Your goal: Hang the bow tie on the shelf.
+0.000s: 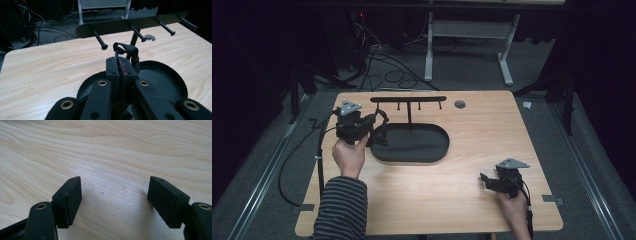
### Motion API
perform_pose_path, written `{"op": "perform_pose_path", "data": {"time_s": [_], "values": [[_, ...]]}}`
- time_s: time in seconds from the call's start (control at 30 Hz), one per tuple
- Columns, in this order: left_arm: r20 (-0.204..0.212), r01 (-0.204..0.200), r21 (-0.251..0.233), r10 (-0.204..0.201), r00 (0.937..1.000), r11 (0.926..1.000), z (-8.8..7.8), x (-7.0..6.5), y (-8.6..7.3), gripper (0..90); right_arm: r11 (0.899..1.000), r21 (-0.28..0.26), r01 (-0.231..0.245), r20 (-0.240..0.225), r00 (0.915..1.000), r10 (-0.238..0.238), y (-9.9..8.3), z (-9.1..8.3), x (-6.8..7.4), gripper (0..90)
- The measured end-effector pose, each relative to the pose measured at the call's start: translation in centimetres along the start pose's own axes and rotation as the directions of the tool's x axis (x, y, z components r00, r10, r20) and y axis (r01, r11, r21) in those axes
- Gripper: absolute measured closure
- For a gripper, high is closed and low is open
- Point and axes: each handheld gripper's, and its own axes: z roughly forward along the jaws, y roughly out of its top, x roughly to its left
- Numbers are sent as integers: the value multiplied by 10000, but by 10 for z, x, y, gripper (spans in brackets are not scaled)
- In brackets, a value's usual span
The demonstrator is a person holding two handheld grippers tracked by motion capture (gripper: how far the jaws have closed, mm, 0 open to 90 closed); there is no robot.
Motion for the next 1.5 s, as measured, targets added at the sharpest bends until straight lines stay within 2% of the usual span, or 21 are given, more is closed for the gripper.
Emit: {"op": "perform_pose_path", "data": {"time_s": [0.37, 0.67, 1.0, 1.17, 1.5], "values": [[-320, 130, -98, -133, 9994, 9999, 8, 7, 12, 874, 10000, 3, 2, -1, 10000, -2, 0, 0, 0, 289], [-647, 425, 32, -422, 9970, 9991, 23, 12, 11, 873, 10000, 2, 11, -16, 10000, -11, 0, 0, 0, 289], [-980, 496, 15, -492, 9940, 9988, 33, 16, 10, 871, 10000, 3, 24, -18, 10000, -24, 0, 0, 0, 289], [-1196, 467, 65, -456, 9918, 9989, 37, 19, 9, 868, 10000, 2, 27, -15, 10000, -27, 0, 0, 0, 289], [-1184, 262, 464, -206, 9928, 9986, 38, 20, 6, 861, 10000, 0, 19, -19, 10000, -19, 0, 0, 0, 289]]}}
